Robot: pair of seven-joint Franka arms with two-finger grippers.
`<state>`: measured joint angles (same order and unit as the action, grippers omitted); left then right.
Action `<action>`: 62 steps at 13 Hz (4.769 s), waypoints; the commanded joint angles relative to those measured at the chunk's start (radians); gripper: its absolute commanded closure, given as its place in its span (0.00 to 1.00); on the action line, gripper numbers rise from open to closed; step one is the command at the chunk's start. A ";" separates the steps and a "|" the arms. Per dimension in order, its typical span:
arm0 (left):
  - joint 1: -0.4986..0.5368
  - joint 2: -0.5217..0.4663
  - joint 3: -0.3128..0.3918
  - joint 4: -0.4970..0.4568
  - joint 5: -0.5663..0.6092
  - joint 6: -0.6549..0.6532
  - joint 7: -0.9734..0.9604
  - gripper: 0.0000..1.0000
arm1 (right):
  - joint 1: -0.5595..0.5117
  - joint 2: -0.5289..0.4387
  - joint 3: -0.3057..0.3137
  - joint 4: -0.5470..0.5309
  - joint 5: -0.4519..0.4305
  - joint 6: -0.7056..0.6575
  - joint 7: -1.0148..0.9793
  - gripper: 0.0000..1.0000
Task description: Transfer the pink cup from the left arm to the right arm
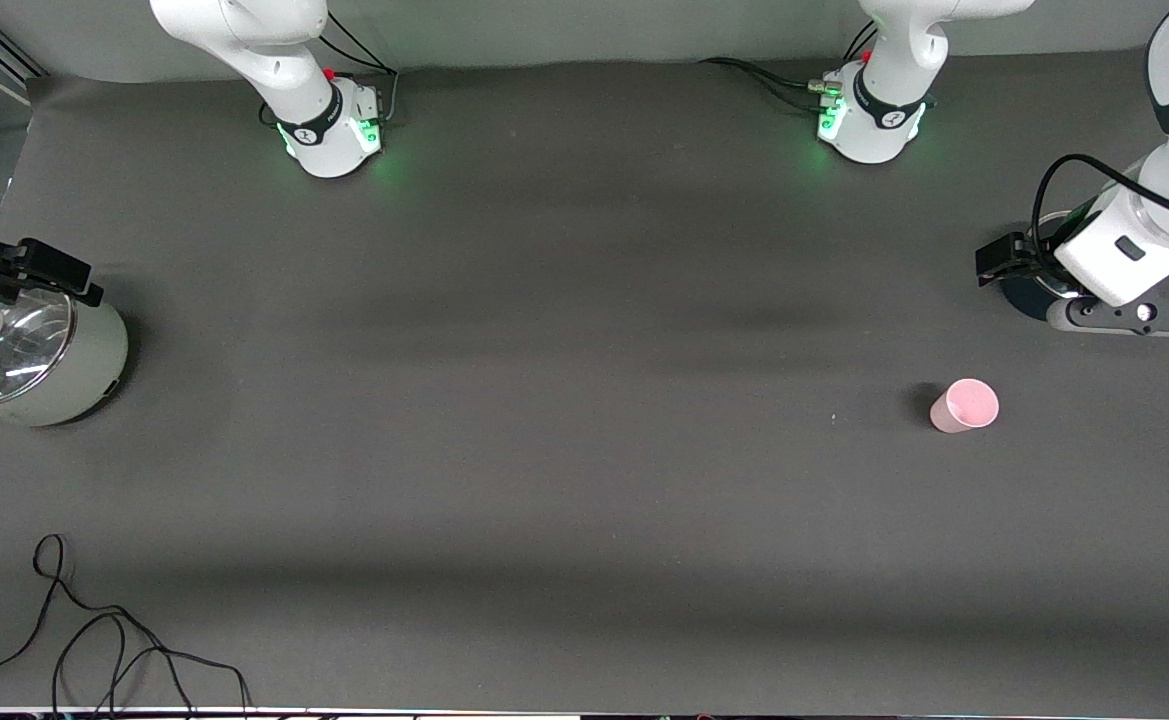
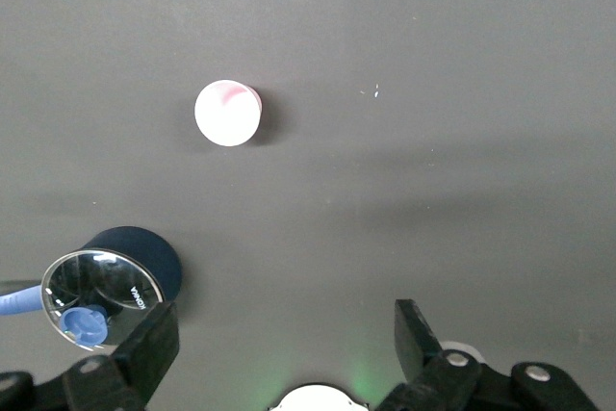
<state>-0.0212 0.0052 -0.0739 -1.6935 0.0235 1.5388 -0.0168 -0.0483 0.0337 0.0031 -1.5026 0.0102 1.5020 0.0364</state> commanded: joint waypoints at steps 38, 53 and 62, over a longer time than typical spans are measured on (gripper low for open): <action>0.306 0.088 0.011 -0.009 -0.010 0.104 0.990 0.02 | 0.007 -0.017 -0.005 0.009 -0.004 -0.020 0.017 0.00; 0.564 0.447 0.009 -0.006 -0.500 0.187 1.968 0.01 | 0.007 -0.017 -0.005 0.009 -0.004 -0.020 0.017 0.00; 0.593 0.676 0.008 0.006 -0.678 0.201 2.307 0.01 | 0.007 -0.017 -0.005 0.009 -0.004 -0.020 0.017 0.00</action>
<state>0.5479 0.6332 -0.0579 -1.7068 -0.6156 1.7392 2.2190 -0.0483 0.0267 0.0031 -1.5007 0.0102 1.4931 0.0367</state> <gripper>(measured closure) 0.004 0.000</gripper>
